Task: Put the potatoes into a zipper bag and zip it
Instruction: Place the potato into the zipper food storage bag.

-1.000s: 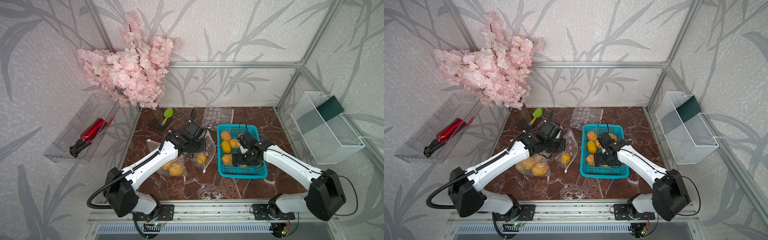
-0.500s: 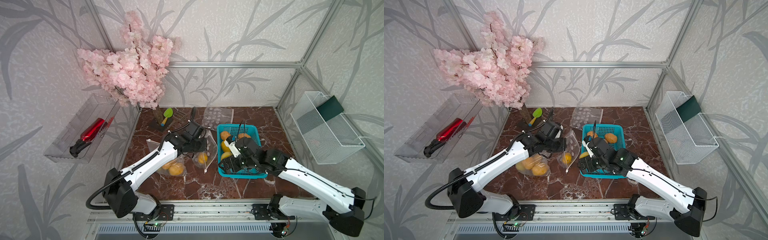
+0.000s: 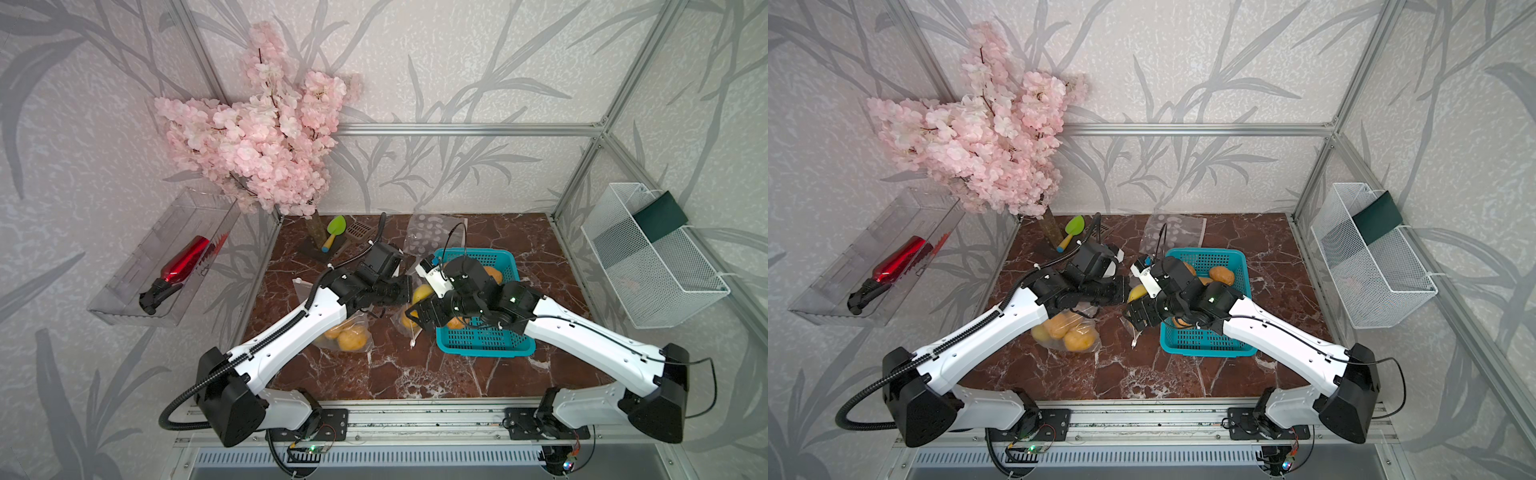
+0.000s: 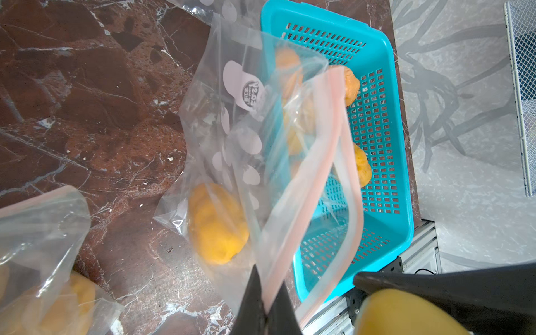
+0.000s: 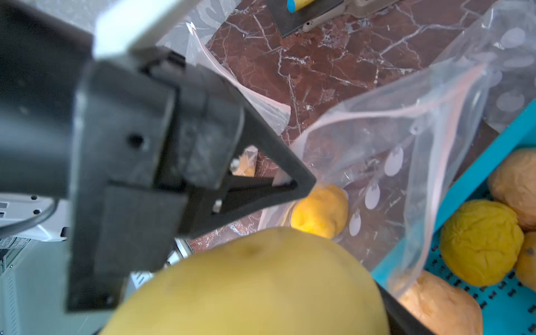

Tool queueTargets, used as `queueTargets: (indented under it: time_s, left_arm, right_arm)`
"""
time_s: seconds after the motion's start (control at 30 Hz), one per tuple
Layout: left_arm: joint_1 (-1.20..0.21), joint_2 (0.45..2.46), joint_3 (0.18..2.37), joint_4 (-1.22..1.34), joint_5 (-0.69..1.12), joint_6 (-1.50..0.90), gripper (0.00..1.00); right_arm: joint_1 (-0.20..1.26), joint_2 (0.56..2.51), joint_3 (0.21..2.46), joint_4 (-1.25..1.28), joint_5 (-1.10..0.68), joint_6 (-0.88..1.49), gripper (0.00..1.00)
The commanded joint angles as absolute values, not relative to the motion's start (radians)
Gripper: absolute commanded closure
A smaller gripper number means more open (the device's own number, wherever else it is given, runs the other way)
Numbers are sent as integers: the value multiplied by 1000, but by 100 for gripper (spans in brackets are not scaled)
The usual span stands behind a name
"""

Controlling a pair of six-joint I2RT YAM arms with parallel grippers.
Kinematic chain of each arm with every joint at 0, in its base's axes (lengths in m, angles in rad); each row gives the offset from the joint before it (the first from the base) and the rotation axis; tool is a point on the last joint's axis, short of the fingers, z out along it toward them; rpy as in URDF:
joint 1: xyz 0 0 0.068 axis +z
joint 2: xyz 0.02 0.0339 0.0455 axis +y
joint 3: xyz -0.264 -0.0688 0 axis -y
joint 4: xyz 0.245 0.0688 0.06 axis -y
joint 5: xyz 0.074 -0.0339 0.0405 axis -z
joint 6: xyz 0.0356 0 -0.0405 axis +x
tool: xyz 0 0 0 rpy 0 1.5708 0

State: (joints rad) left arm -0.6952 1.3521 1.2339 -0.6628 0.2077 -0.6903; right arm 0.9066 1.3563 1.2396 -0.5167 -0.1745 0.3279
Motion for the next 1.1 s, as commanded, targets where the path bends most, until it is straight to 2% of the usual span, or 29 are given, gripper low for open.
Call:
queueTargets:
  time_s: [0.0, 0.07, 0.3, 0.53, 0.8, 1.07]
  left_arm:
    - [-691, 1331, 1224, -641, 232, -699, 100]
    - [-690, 1332, 1227, -645, 229, -698, 100]
    - [-689, 1325, 1223, -643, 229, -703, 100]
    - [-686, 1319, 1225, -645, 231, -704, 100]
    - [-675, 1325, 1213, -628, 262, -722, 100]
    - [-659, 1325, 1203, -634, 245, -724, 100]
  right_arm:
    - [872, 1397, 1269, -420, -267, 307, 22]
    - [835, 1422, 1257, -385, -319, 329, 22]
    - [809, 1460, 1235, -380, -266, 330, 18]
    - [777, 1454, 1238, -426, -187, 360, 0]
    - [771, 1469, 1259, -515, -65, 377, 1]
    - [772, 1359, 1236, -526, -10, 371, 0]
